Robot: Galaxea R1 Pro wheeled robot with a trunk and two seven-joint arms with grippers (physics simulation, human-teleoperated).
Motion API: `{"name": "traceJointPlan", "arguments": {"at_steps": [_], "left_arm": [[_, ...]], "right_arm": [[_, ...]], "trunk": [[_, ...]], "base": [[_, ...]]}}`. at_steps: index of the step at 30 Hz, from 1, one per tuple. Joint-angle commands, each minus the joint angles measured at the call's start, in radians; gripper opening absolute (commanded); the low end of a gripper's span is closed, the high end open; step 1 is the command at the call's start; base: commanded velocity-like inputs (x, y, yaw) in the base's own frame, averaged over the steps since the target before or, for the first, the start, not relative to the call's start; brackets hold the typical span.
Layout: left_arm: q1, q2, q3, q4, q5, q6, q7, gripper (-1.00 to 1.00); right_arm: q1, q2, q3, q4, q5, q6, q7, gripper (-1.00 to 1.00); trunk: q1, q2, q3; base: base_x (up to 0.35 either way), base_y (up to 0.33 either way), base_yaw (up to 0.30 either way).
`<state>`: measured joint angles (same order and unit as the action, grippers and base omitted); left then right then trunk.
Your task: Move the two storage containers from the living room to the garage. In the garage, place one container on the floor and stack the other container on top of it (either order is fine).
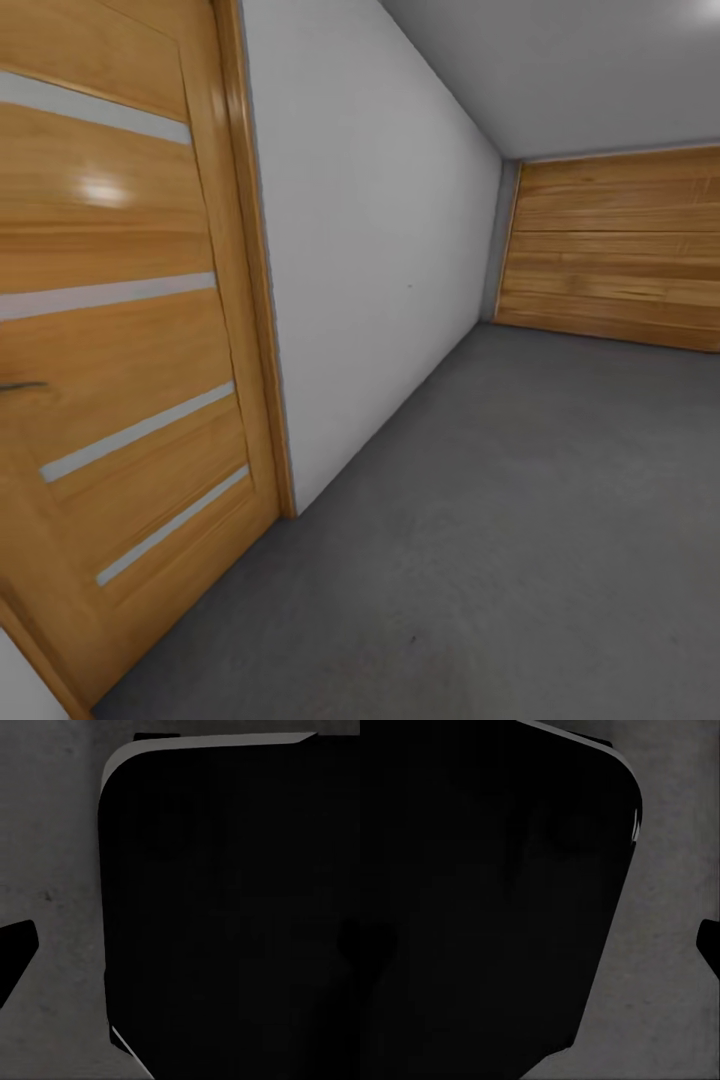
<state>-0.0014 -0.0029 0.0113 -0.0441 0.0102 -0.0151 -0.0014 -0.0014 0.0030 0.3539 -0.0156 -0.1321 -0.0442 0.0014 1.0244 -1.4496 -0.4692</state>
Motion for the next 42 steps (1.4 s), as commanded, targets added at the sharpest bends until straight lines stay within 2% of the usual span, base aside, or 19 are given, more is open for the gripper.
{"name": "traceJointPlan", "arguments": {"at_steps": [1, 15, 42], "left_arm": [[0.000, 0.000, 0.001, 0.000, 0.001, -0.001, 0.000, 1.00], [0.000, 0.000, 0.001, -0.001, 0.001, -0.001, 0.000, 1.00], [0.000, 0.000, 0.002, -0.001, 0.002, -0.002, 0.000, 1.00]], "right_arm": [[0.000, 0.000, 0.008, 0.000, -0.011, -0.003, 0.000, 1.00], [0.000, -0.002, 0.009, 0.000, -0.011, -0.003, 0.000, 1.00], [0.000, 0.000, 0.010, 0.000, -0.011, -0.003, 0.000, 1.00]], "trunk": [[0.001, 0.000, -0.001], [0.001, 0.000, -0.001], [0.001, 0.000, -0.001]], "base": [[0.323, 0.000, 0.271], [0.323, -0.014, 0.247], [0.323, -0.133, 0.012]]}}
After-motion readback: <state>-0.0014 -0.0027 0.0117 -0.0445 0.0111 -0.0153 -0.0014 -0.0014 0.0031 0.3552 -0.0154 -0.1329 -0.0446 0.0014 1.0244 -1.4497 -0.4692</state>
